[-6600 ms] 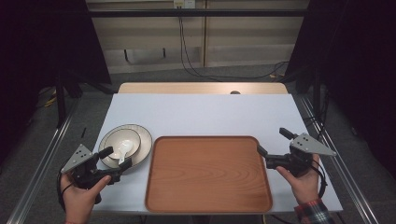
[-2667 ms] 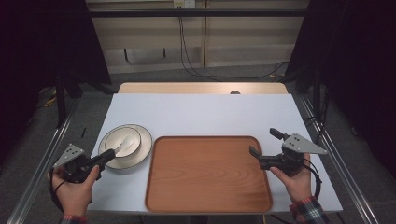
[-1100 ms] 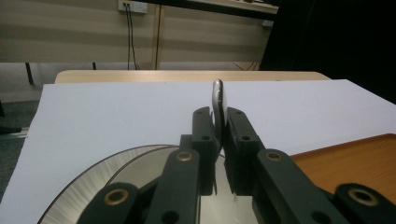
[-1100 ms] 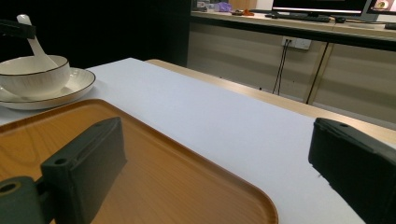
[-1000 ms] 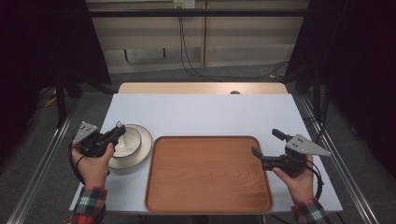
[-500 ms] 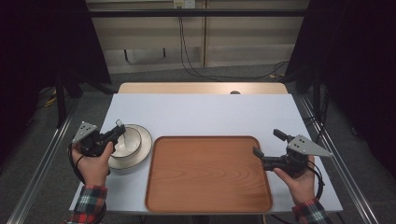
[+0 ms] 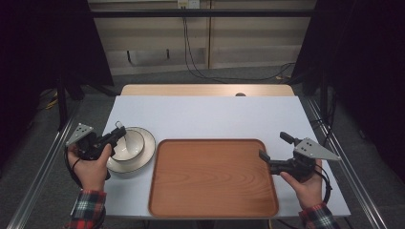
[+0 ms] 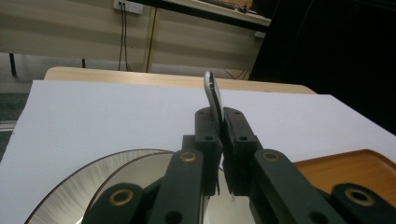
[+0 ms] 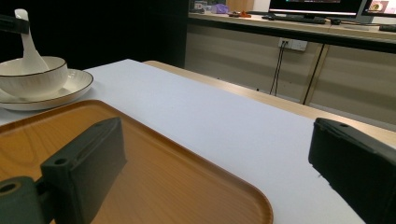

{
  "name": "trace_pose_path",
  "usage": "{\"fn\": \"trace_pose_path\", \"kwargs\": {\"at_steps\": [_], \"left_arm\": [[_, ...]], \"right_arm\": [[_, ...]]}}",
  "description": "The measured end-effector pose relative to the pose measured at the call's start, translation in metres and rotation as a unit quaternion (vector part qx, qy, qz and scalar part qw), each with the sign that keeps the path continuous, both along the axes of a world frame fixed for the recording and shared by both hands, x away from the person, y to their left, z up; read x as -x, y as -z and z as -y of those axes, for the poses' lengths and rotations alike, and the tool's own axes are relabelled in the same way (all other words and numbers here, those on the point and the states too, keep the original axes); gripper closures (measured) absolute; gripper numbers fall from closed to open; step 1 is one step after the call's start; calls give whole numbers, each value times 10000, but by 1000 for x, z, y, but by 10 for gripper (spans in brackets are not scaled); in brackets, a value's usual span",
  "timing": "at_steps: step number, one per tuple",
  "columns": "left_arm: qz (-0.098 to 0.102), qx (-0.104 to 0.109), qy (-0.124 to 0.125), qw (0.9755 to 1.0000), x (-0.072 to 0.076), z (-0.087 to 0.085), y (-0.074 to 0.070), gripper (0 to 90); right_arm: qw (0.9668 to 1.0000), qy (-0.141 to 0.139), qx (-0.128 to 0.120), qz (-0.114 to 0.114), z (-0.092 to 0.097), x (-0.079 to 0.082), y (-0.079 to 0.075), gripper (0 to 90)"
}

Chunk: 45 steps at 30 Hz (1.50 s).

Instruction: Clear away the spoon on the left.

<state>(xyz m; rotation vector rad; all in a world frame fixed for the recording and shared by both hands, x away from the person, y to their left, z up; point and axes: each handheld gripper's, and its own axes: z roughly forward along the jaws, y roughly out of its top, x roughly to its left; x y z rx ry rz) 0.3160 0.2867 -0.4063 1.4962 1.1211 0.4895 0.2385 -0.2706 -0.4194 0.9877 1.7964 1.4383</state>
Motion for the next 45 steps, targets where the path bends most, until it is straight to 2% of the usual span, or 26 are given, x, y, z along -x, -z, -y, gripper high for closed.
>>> {"fn": "trace_pose_path", "kwargs": {"at_steps": [6, 9, 13, 17, 19, 20, 22, 31, 35, 37, 45], "left_arm": [[30, 61, 78, 9999, 3, -1, -9, 856], [44, 118, 201, 9997, 4, 2, -15, 856], [77, 69, 251, 9996, 6, 5, -22, 857], [115, 130, 371, 9992, 9, 11, -29, 857], [142, 79, 411, 9990, 10, 12, -32, 857], [158, 149, 457, 9987, 11, 13, -34, 857], [171, 108, 463, 9987, 12, 15, -37, 857], [247, 227, 733, 9967, 17, 23, -49, 857], [227, 301, 928, 9950, 18, 30, -51, 857], [216, 267, 941, 9950, 18, 31, -51, 857], [226, 297, 1172, 9924, 19, 39, -52, 857]], "right_arm": [[10000, 0, -13, 3, 0, 0, 0, 35], [10000, -4, -19, 1, 0, 0, 0, 33], [10000, -9, -23, 4, 0, 0, 0, 32], [10000, -1, -14, 6, -1, 1, 0, 32], [10000, -15, 2, 29, -1, 0, 0, 32], [10000, -9, 4, 44, -1, 0, 0, 32], [10000, -12, -4, 38, -1, 0, 0, 32], [10000, -41, 30, 38, -2, 0, 0, 32], [10000, -43, 23, 25, -2, 0, 0, 32], [10000, -38, 27, 26, -2, 0, 0, 32], [10000, -45, 40, 27, -2, 0, 1, 30]]}}
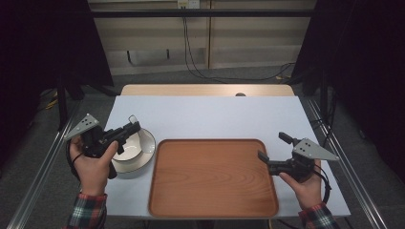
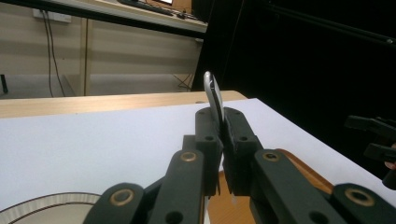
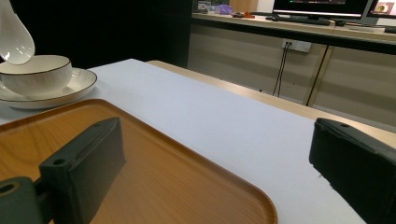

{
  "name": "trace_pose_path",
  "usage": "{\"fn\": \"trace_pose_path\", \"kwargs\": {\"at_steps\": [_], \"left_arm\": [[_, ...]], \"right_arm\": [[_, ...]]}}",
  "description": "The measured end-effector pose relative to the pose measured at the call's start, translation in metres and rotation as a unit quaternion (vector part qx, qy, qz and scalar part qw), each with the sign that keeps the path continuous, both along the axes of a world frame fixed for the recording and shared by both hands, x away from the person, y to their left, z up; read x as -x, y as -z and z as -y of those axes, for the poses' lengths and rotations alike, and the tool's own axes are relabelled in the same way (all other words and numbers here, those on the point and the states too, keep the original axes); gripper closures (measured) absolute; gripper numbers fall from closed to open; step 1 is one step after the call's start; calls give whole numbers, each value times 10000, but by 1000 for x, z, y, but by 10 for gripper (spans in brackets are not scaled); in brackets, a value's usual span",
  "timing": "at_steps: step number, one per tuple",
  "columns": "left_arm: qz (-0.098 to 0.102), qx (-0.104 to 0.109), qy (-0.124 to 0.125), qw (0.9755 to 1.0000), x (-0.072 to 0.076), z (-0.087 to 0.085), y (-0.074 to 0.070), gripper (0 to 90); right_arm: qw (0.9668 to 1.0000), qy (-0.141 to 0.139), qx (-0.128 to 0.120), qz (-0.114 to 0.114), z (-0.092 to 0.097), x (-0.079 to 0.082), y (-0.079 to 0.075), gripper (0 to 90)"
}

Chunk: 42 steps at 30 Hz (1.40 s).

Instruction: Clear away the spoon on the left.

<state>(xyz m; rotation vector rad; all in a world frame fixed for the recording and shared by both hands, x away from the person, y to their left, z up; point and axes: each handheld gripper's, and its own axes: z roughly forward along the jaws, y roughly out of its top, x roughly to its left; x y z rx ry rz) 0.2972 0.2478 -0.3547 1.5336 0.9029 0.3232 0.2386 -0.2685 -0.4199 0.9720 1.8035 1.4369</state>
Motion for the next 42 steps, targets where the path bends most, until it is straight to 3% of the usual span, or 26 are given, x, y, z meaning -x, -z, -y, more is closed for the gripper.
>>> {"fn": "trace_pose_path", "kwargs": {"at_steps": [42], "left_arm": [[-319, -100, 677, 9971, 1, 44, 20, 857]], "right_arm": [[10000, -59, 16, -6, -1, 0, 0, 26]]}}
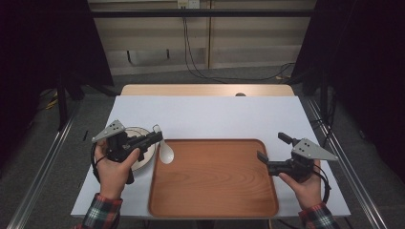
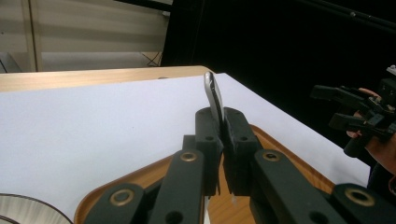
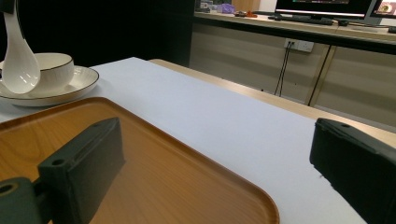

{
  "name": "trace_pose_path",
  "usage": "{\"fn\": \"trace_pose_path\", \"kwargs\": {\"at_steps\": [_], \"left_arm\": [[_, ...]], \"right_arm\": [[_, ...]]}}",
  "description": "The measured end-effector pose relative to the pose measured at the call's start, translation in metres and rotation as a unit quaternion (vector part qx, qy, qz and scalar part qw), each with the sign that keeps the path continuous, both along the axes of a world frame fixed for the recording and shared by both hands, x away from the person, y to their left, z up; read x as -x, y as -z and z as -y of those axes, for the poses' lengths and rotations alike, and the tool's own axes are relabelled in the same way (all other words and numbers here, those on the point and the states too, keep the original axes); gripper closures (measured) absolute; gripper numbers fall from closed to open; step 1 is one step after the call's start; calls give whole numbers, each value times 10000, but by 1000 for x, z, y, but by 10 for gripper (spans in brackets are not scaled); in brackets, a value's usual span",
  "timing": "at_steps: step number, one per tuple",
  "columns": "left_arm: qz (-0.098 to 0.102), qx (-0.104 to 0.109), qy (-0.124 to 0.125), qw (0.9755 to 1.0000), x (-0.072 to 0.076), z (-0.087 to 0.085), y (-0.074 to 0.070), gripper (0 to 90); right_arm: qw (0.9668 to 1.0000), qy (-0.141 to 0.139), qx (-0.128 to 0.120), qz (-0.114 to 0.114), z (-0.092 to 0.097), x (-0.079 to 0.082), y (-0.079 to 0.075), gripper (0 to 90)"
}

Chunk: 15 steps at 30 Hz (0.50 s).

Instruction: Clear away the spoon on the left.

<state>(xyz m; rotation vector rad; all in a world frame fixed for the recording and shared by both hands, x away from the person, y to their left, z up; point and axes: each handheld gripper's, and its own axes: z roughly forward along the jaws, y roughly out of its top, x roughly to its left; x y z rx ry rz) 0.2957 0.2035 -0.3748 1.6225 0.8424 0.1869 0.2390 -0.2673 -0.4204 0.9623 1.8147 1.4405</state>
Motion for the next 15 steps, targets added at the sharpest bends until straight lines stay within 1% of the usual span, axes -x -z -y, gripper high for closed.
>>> {"fn": "trace_pose_path", "kwargs": {"at_steps": [4, 5, 6, 7, 8, 15], "left_arm": [[-42, -64, 40, 10000, 0, 4, 4, 857], [-42, -64, 40, 10000, 0, 4, 4, 857], [-44, -31, 96, 9999, 0, 5, 5, 857], [-51, -69, 60, 9999, 0, 6, 5, 857], [-45, -75, 94, 9999, 0, 7, 6, 857], [-61, -65, 150, 9998, 1, 11, 8, 857]], "right_arm": [[10000, -16, 9, -10, -1, 0, 0, 25], [10000, -16, 9, -10, -1, 0, 0, 25], [10000, -25, 7, -11, -1, 0, 0, 25], [10000, -15, 22, -5, -1, 0, 0, 24], [10000, -15, 22, -5, -1, 0, 0, 24], [10000, -65, -5, -10, -2, 0, 0, 20]]}}
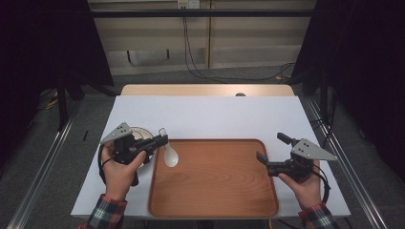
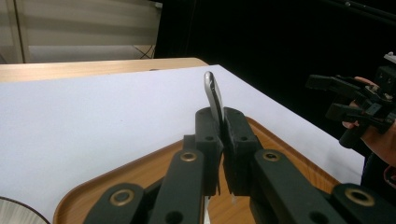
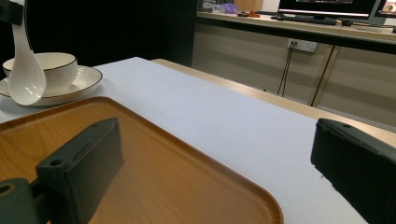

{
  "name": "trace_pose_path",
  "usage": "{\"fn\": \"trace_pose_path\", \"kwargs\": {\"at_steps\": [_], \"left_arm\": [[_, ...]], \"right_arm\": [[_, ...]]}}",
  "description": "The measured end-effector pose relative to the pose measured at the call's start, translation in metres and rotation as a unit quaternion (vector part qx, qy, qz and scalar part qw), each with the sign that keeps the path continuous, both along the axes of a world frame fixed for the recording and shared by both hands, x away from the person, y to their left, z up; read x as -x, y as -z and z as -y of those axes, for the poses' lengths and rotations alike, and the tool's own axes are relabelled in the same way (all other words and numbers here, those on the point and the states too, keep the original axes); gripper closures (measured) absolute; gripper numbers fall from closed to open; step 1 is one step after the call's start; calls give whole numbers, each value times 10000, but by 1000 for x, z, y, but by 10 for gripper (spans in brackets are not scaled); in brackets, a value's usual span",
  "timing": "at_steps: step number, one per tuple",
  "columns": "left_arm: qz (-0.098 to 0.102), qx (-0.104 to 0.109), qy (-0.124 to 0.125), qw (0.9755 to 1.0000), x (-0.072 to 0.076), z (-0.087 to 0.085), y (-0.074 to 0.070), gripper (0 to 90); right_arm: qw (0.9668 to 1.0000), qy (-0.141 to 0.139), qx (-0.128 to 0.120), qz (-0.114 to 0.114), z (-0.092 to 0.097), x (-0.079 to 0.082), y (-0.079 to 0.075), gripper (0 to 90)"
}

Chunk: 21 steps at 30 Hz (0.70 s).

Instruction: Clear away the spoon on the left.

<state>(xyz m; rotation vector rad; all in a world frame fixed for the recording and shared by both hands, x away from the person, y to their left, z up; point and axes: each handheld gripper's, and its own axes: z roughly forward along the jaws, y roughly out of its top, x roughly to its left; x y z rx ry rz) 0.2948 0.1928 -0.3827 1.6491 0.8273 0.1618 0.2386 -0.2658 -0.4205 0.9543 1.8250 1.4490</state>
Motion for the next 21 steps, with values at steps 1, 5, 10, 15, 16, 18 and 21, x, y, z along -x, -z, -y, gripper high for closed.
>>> {"fn": "trace_pose_path", "kwargs": {"at_steps": [1, 5, 10, 15, 16, 18, 21], "left_arm": [[15, 34, 59, 10000, 0, 0, 1, 857], [9, 62, 102, 9999, -1, 2, 3, 857], [-60, -13, 146, 9999, -1, 5, 6, 857], [-136, 10, 214, 9997, 0, 9, 10, 857], [-157, -34, 238, 9996, 0, 11, 12, 857], [-184, -47, 286, 9994, 0, 13, 14, 857], [-219, -63, 285, 9993, 0, 14, 15, 857]], "right_arm": [[10000, 0, 0, 0, 0, 0, 0, 20], [10000, -14, -23, 5, 0, 0, 0, 19], [10000, -25, -19, 25, 0, 0, 0, 19], [10000, -20, -7, 28, 0, 0, 0, 19], [10000, -16, -4, 35, 0, 0, 0, 19], [10000, -39, 8, 34, 0, 0, 0, 19], [10000, -44, 15, 38, 0, 0, 0, 19]]}}
